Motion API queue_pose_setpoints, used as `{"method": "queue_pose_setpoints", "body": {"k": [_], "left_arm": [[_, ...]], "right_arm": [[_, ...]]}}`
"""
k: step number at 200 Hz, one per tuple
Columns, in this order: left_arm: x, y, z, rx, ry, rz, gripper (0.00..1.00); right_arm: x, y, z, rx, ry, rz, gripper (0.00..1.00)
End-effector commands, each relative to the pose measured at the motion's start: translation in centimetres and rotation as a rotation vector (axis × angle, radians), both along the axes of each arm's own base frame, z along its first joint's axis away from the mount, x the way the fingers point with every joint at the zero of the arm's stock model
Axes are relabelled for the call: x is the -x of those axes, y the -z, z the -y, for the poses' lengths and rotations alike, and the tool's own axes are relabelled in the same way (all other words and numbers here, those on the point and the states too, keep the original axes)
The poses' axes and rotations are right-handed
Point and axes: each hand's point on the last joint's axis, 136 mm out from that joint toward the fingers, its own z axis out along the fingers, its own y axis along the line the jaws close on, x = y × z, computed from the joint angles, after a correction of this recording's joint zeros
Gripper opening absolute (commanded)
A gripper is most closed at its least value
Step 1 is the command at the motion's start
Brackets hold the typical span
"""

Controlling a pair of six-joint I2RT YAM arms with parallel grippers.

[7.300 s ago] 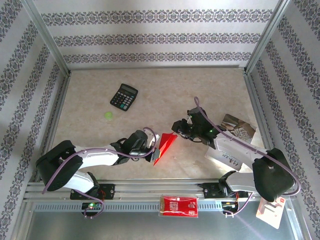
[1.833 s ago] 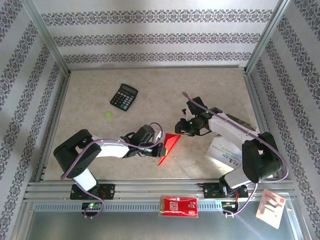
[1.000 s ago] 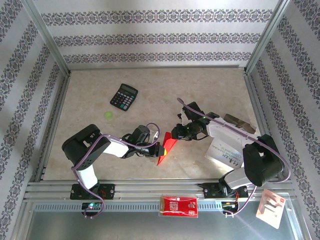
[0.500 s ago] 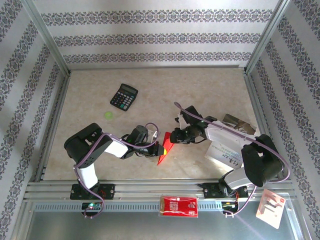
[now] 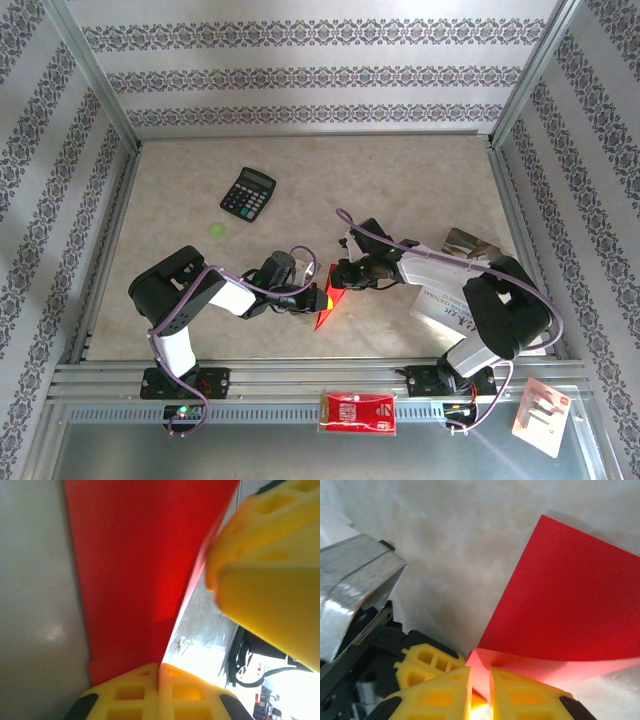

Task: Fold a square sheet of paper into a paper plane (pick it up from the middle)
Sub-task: Fold the wing for the fifth time at the center of the table.

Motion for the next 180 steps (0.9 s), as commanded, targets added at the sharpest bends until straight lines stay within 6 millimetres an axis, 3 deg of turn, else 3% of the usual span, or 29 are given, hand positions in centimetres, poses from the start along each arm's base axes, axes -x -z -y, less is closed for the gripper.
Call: {"method": "queue_pose_setpoints", "body": {"k": [1,76,180], "left_arm": [[0.1,2.1,-1.3,-0.06,-0.043,-0.054,0.0],[0.3,3.0,-2.0,-0.114,-0.061,-0.076,0.0],[0.8,4.5,-2.6,-0.184,-0.064,-0.109,0.0]], "right_arm": [[-0.7,0.3,-0.6,0.005,-0.01,0.019,0.17],[-0.5,2.6,0.5,0.08,-0.021,0.001,0.15],[-0.1,4.1,2.3,0.162,-0.015,-0.025,0.15]]}}
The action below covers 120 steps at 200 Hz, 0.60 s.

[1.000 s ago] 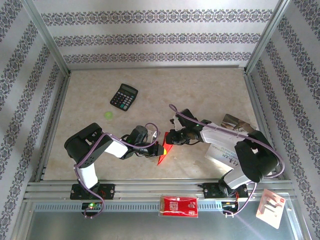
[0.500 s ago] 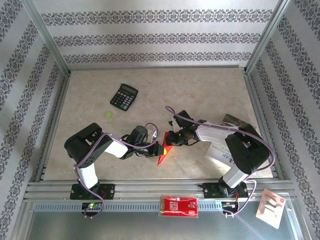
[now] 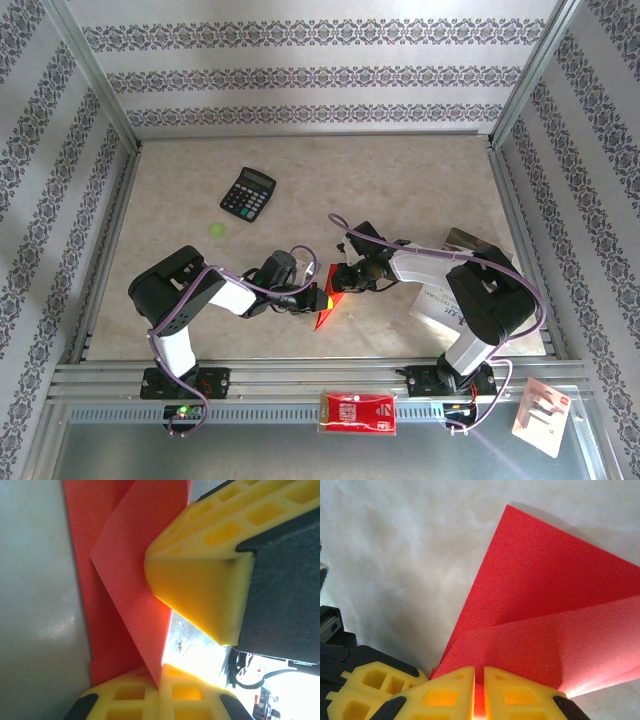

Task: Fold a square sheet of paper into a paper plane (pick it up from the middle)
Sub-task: Fold the wing for the fifth time at the center of the table.

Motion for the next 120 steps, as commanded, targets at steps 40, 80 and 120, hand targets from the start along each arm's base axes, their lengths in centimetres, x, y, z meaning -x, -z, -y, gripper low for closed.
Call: {"method": "queue_pose_setpoints", "body": {"k": [40,80,120], "left_arm": [[1.2,5.0,-2.9,-0.208,-0.053,-0.112,0.0],[1.4,5.4,-3.1,-0.231,-0.047,-0.124,0.0],[1.6,5.7,-3.3,-0.245,-0.037,-0.13,0.0]], "right_arm": [[0.4,1.8,2.5,0.116,0.014,-0.028,0.15],[0.4,1.7,2.5,0.12,0.015,-0.052,0.15],[-0.8,-1.9,0.8,-0.019,0.027,0.004,0.15]]}}
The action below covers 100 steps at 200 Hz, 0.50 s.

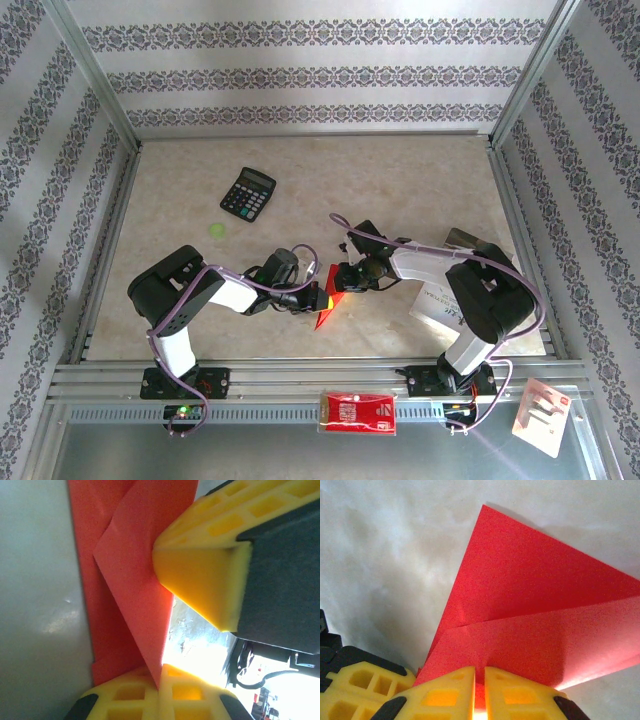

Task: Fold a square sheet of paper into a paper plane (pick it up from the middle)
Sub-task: Fold the wing for the fifth time at the center of the table.

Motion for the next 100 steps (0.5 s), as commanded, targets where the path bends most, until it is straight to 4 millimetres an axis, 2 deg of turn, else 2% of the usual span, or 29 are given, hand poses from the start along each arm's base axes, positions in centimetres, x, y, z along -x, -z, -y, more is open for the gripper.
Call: {"method": "queue_pose_setpoints", "body": {"k": [1,17,38,100], "left_arm": [[1.6,5.5,-3.3,-0.22,-0.041,-0.1,0.0],[1.6,5.6,-3.3,-0.221,-0.037,-0.102,0.0],[1.7,5.6,-3.2,-0.224,-0.033,-0.105,0.0],[1.7,5.6,-3.2,-0.221,-0.033,-0.112,0.0]], "right_arm": [[-0.6,-2.2,-0.1,-0.05,0.02,0.017,0.15],[-1.0,-3.3,-0.7,-0.097,0.026,0.029,0.16],[-1.2,-3.6,-1.1,-0.116,0.027,0.032,0.16],[-1.5,-0.9,-0.7,-0.062,0.02,-0.003,0.15]]}}
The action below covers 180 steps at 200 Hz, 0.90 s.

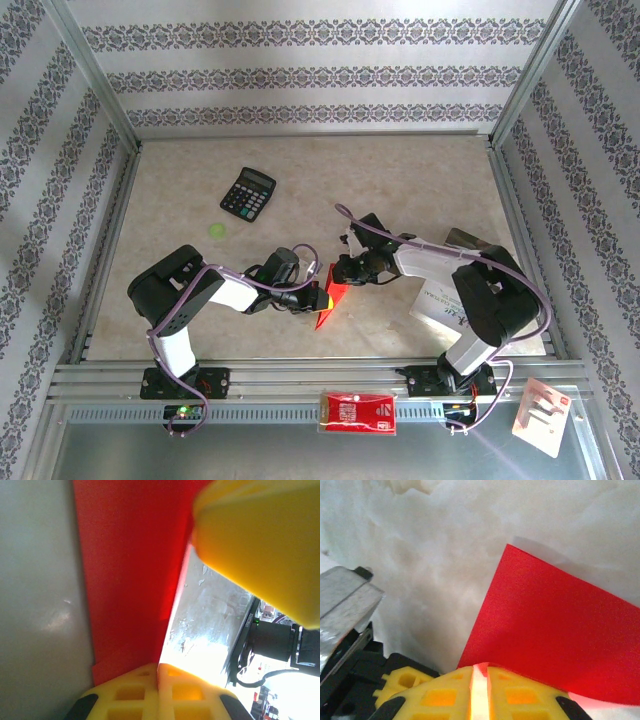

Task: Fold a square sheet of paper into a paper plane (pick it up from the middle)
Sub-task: Fold the wing for the fifth time at the center of the table.

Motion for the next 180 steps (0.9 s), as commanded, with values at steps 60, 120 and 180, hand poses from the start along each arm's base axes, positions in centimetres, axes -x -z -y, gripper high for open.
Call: {"method": "queue_pose_setpoints", "body": {"k": [60,120,180], "left_arm": [[1.7,5.5,-3.2,-0.216,-0.043,-0.11,0.0],[1.4,4.9,-3.0,-0.203,-0.048,-0.104,0.0],[1.3,3.7,-2.9,-0.201,-0.036,-0.089,0.04]], "right_arm": [[0.0,2.6,1.6,0.06,0.001,-0.026,0.15],[1.2,4.5,3.1,0.12,0.002,-0.051,0.14],[0.7,4.6,3.5,0.145,0.0,-0.042,0.14]]}}
